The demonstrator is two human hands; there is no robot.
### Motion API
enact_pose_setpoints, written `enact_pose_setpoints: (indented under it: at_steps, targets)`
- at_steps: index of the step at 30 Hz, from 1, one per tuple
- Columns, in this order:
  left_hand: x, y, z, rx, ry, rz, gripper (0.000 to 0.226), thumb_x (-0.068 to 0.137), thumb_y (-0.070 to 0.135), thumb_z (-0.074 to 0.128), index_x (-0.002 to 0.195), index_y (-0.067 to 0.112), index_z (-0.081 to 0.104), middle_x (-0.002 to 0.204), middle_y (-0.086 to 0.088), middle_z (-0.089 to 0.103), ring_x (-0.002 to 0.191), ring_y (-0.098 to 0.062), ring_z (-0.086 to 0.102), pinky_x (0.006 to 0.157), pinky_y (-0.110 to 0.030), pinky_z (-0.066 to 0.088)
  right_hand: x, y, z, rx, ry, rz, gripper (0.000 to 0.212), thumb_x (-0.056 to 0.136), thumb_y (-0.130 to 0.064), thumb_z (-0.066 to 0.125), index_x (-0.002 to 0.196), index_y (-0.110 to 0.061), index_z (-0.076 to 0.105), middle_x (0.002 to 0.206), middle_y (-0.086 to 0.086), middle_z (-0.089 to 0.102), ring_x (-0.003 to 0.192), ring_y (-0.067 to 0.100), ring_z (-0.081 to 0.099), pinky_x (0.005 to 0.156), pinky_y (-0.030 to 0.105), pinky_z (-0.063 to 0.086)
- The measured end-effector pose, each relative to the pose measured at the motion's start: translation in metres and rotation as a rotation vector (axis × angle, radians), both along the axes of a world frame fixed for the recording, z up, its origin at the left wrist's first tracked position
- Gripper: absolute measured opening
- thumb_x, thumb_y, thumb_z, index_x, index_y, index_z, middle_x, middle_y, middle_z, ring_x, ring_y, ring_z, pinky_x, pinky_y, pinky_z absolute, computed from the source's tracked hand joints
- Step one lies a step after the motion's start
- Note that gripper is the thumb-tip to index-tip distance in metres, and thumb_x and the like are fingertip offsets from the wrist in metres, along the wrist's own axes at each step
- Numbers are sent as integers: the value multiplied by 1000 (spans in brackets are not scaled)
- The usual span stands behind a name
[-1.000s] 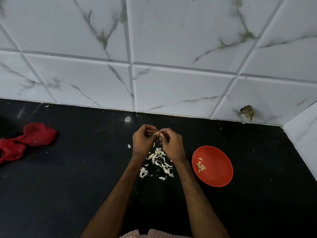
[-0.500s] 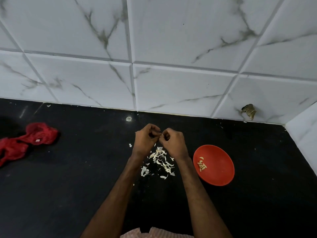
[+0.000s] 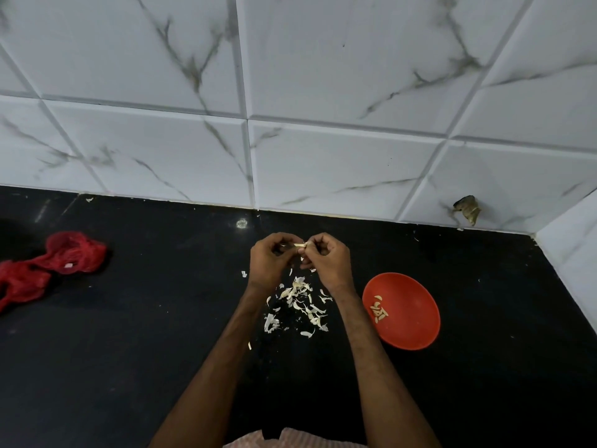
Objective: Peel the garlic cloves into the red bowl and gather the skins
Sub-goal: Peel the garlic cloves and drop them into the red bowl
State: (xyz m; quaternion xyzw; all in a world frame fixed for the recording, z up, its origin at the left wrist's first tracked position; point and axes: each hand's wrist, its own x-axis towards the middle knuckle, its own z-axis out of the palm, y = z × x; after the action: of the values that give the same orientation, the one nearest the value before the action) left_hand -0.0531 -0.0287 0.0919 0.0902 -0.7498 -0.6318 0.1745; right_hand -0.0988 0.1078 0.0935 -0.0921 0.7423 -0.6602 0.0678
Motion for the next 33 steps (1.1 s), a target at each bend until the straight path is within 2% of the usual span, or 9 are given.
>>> enact_pose_setpoints:
  at_steps: [5, 9, 13, 17, 22, 26, 28, 30, 33]
  targets:
    - [2, 1, 3, 148, 28, -46, 14, 82, -5, 73, 95, 2, 73, 88, -9, 74, 74, -9, 69, 62, -17, 52, 0, -4, 0, -57, -59, -15, 11, 94, -1, 61, 85, -5, 66, 74, 8, 69, 64, 18, 69, 59, 35, 62]
    - [2, 3, 1, 260, 43, -61, 16, 86, -7, 69, 96, 5, 71, 89, -13, 72, 71, -12, 68, 56, -20, 52, -1, -4, -1, -45, -60, -3, 9, 95, -2, 61, 87, -4, 65, 73, 8, 69, 66, 19, 69, 61, 39, 62]
    - [0, 6, -5, 383, 4, -60, 18, 90, -4, 66, 101, 9, 72, 88, -13, 72, 67, -16, 66, 54, -25, 52, 1, -3, 1, 2, 1, 2, 7, 95, -2, 62, 89, 1, 64, 74, 10, 69, 67, 18, 70, 60, 33, 62]
    - [1, 10, -7, 504, -75, -34, 20, 91, -2, 64, 110, 4, 67, 83, -7, 73, 63, -15, 68, 52, -26, 55, 1, -2, -1, 139, 143, -6, 3, 88, -9, 68, 85, -10, 66, 76, 5, 68, 71, 24, 71, 63, 41, 63]
    - [1, 10, -8, 511, -103, -23, 20, 91, -4, 63, 110, 0, 66, 84, -11, 71, 61, -15, 66, 51, -25, 55, 1, -3, -3, 319, 285, 34, 8, 87, -14, 72, 88, -10, 64, 77, -5, 65, 71, 12, 65, 68, 38, 58]
    - [-1, 10, -8, 521, -122, -39, 15, 95, -4, 59, 104, 0, 69, 81, -17, 69, 62, -16, 65, 51, -24, 55, -1, -1, -4, 413, 338, 30, 9, 88, -15, 70, 91, -10, 62, 82, -3, 65, 74, 12, 65, 68, 39, 57]
    - [0, 10, -8, 532, -120, -51, 16, 97, -1, 56, 107, -3, 69, 79, -17, 68, 61, -15, 65, 52, -24, 55, -1, -1, -4, 448, 366, 24, 10, 89, -15, 69, 92, -11, 61, 83, -2, 64, 73, 12, 64, 66, 39, 57]
    - [1, 10, -8, 536, -117, -65, 19, 97, 1, 57, 111, -7, 67, 81, -16, 70, 63, -16, 67, 52, -24, 56, -2, -1, -4, 470, 396, 29, 11, 89, -15, 70, 92, -10, 61, 83, -1, 64, 73, 13, 63, 65, 39, 56]
    - [2, 10, -7, 562, -116, -62, 14, 93, -2, 61, 106, -4, 67, 80, -11, 72, 63, -15, 68, 51, -26, 56, -1, -1, -4, 474, 410, 53, 11, 89, -16, 70, 92, -10, 60, 83, 0, 63, 73, 14, 63, 65, 39, 56]
